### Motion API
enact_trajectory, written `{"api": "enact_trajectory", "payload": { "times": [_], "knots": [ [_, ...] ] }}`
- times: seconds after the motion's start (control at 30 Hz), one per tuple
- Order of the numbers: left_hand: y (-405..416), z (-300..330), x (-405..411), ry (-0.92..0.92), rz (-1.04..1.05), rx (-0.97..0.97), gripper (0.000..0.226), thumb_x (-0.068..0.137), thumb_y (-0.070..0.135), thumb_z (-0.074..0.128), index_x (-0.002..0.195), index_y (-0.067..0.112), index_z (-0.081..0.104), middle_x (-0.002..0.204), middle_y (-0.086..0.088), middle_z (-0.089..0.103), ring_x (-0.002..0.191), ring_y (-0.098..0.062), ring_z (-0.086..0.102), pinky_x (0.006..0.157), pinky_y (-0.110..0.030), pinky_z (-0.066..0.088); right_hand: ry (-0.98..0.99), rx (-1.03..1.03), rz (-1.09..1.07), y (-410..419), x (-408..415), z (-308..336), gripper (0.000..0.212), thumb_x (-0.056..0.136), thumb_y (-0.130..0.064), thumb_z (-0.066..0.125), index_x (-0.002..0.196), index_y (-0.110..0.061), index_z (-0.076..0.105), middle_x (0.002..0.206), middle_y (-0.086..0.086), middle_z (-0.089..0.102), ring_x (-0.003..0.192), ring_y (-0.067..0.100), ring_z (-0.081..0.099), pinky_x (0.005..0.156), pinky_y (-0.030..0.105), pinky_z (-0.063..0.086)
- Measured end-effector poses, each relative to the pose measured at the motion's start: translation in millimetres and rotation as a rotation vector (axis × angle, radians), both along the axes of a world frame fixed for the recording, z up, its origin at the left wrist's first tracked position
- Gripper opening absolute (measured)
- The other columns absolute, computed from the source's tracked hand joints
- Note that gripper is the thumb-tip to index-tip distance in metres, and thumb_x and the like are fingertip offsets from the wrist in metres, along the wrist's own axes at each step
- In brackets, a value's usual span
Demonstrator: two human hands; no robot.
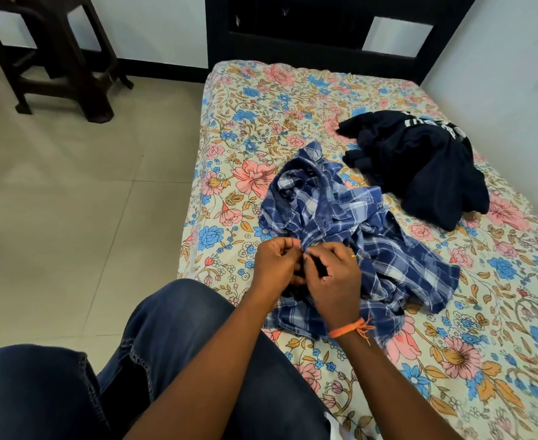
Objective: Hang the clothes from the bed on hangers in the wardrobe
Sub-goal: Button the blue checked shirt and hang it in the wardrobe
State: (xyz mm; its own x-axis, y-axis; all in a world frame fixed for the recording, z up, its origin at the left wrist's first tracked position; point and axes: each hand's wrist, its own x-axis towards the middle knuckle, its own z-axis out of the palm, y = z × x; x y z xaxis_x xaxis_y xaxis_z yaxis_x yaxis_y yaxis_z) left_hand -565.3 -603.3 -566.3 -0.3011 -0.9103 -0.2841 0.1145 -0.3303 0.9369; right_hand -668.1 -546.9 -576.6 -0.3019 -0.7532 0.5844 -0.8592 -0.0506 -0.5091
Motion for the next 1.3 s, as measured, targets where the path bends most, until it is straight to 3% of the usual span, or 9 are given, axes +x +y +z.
{"api": "enact_trajectory", "payload": {
  "times": [0.1,0.3,0.6,0.8,0.97,1.17,1.3],
  "knots": [
    [-0.2,1.5,0.8,-0.002,-0.051,-0.005,0.009,0.096,0.009,0.061,0.094,0.003,0.067,0.072,-0.007,0.067,0.056,-0.013,0.064,0.049,-0.027,0.055,-0.104,-0.009,-0.055,-1.3,-1.6,1.6,0.008,0.087,-0.006,0.07,0.095,-0.006,0.073,0.09,0.005,0.065,0.081,0.019,0.062,0.07,0.035,0.053],
    [-0.1,1.4,1.7,-0.008,-0.078,-0.026,0.013,0.097,0.011,0.06,0.1,0.0,0.067,0.079,-0.012,0.068,0.059,-0.014,0.066,0.048,-0.026,0.055,-0.242,0.032,-0.067,-7.1,-0.4,8.9,0.008,0.089,-0.005,0.068,0.096,-0.006,0.073,0.089,0.003,0.067,0.079,0.007,0.06,0.074,0.01,0.045],
    [1.4,2.2,2.6,-0.008,-0.061,-0.035,0.013,0.097,0.01,0.059,0.098,0.001,0.068,0.077,-0.007,0.07,0.056,-0.01,0.063,0.049,-0.025,0.054,-0.294,0.004,-0.008,2.2,5.4,5.6,0.015,0.087,0.003,0.068,0.099,-0.004,0.074,0.091,0.003,0.068,0.084,0.005,0.064,0.078,0.014,0.05],
    [1.3,1.9,3.6,-0.013,-0.066,0.0,0.012,0.096,0.009,0.06,0.1,0.002,0.068,0.082,-0.011,0.071,0.058,-0.012,0.067,0.048,-0.024,0.054,-0.604,0.06,0.01,3.7,5.8,9.5,0.022,0.088,0.005,0.064,0.093,-0.012,0.077,0.09,0.003,0.071,0.087,0.008,0.067,0.078,0.02,0.053],
    [0.1,1.2,3.8,-0.013,-0.063,0.004,0.008,0.096,0.01,0.061,0.097,0.01,0.07,0.084,-0.011,0.071,0.065,-0.017,0.07,0.049,-0.024,0.055,-0.854,0.171,-0.006,1.0,-6.5,16.3,0.017,0.084,-0.002,0.074,0.088,-0.018,0.077,0.086,0.001,0.076,0.086,0.014,0.072,0.08,0.029,0.058],
    [2.8,7.7,3.4,-0.092,-0.062,-0.058,0.008,0.09,0.018,0.07,0.095,0.012,0.072,0.086,-0.008,0.074,0.066,-0.015,0.072,0.055,-0.029,0.059,-0.847,0.228,-0.06,-2.9,-9.1,21.7,0.006,0.078,-0.006,0.08,0.084,-0.008,0.078,0.077,0.004,0.075,0.074,0.018,0.073,0.07,0.03,0.06],
    [3.3,4.1,1.4,-0.169,-0.055,-0.142,0.004,0.092,0.014,0.067,0.09,0.014,0.071,0.081,-0.006,0.072,0.057,-0.008,0.066,0.05,-0.027,0.056,-0.738,0.234,-0.108,-8.0,-0.6,15.0,0.004,0.079,-0.008,0.079,0.08,-0.011,0.077,0.077,0.002,0.074,0.072,0.015,0.072,0.068,0.03,0.06]
  ]
}}
